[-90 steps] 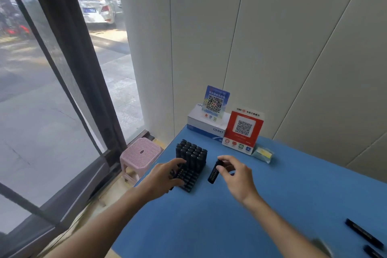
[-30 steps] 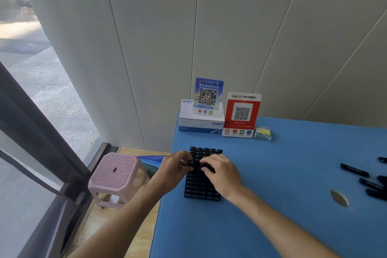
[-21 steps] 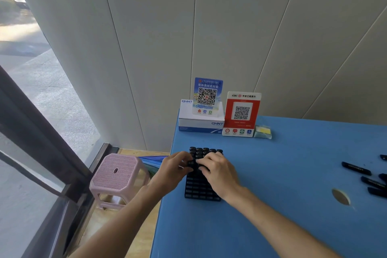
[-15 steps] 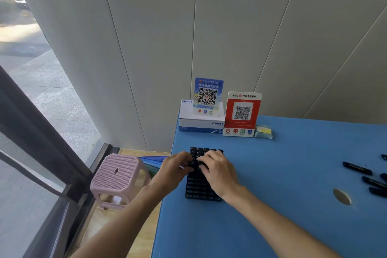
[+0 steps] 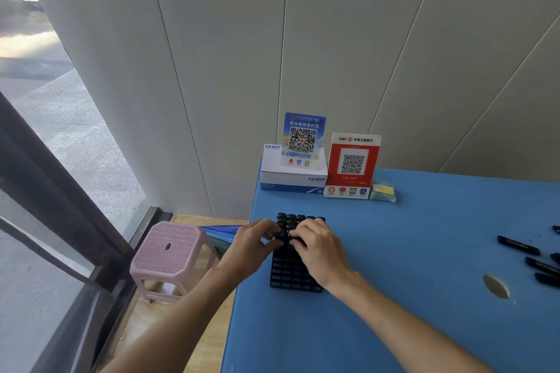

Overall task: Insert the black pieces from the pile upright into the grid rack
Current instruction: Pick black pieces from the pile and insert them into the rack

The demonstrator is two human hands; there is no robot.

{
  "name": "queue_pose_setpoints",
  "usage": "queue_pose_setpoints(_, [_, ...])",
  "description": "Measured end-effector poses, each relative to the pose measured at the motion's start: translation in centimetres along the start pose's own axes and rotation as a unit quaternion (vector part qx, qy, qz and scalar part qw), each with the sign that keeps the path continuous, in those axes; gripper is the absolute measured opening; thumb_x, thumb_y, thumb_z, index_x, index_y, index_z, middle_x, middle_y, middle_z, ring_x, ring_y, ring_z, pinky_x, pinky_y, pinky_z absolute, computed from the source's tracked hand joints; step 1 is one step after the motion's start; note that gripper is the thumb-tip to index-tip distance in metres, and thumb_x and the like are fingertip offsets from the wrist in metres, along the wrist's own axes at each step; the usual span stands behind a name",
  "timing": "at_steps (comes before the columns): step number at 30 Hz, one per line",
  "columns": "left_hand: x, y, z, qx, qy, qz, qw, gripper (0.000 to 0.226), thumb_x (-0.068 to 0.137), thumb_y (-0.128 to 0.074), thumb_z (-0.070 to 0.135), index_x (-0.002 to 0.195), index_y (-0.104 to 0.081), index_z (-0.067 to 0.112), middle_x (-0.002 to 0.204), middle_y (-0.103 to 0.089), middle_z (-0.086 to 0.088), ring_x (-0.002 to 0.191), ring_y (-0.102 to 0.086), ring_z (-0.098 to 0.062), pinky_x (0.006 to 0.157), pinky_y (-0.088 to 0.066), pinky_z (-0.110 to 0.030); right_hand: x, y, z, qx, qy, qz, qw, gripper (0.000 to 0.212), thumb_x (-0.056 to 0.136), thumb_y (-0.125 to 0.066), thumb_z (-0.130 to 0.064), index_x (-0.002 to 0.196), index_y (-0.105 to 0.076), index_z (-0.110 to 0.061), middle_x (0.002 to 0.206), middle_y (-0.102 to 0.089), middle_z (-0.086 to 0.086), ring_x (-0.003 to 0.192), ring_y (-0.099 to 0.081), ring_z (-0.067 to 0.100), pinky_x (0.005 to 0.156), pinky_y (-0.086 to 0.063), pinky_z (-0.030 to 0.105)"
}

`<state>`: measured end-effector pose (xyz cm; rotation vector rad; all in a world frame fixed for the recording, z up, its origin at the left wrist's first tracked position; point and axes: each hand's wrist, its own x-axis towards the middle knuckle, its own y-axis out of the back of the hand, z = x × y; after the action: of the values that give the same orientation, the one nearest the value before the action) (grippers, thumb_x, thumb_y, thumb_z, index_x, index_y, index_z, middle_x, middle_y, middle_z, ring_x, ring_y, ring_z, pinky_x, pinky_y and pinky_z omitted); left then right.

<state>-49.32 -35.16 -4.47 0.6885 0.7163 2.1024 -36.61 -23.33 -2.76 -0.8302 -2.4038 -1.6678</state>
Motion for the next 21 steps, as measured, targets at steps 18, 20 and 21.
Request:
queue_pose_setpoints(18, [0.0, 3.0, 1.1, 0.018, 0.008, -0.065, 0.998, 0.034, 0.076, -0.068, 0.013, 0.109, -0.066, 0.022, 0.087, -0.06, 0.003, 0.078, -0.058, -0.01, 0.072, -0.049, -0.022, 0.7, 0.9, 0.5, 0.073, -0.051, -0.029, 0.996, 0.016, 0.081, -0.07, -0.017, 0.097, -0.068, -0.015, 0.094, -0.062, -0.006, 0.084, -0.05, 0.007, 0.076, -0.046, 0.023])
queue_pose_setpoints(20, [-0.4, 2.9, 1.1, 0.05, 0.009, -0.086, 0.995, 0.03, 0.077, -0.069, 0.018, 0.107, -0.068, 0.021, 0.092, -0.06, 0.001, 0.081, -0.056, -0.013, 0.075, -0.049, -0.026, 0.6, 1.3, 0.5, 0.077, -0.051, -0.031, 0.995, 0.015, 0.081, -0.07, -0.017, 0.096, -0.068, -0.015, 0.093, -0.062, -0.006, 0.083, -0.049, 0.005, 0.077, -0.047, 0.023])
queue_pose_setpoints(21, [-0.5, 2.8, 1.1, 0.06, 0.01, -0.096, 0.994, 0.028, 0.078, -0.069, 0.02, 0.106, -0.069, 0.02, 0.094, -0.06, 0.001, 0.082, -0.056, -0.013, 0.076, -0.05, -0.027, 0.6, 1.6, 0.5, 0.077, -0.051, -0.032, 0.995, 0.015, 0.082, -0.07, -0.017, 0.096, -0.068, -0.015, 0.093, -0.062, -0.006, 0.083, -0.049, 0.005, 0.077, -0.046, 0.023])
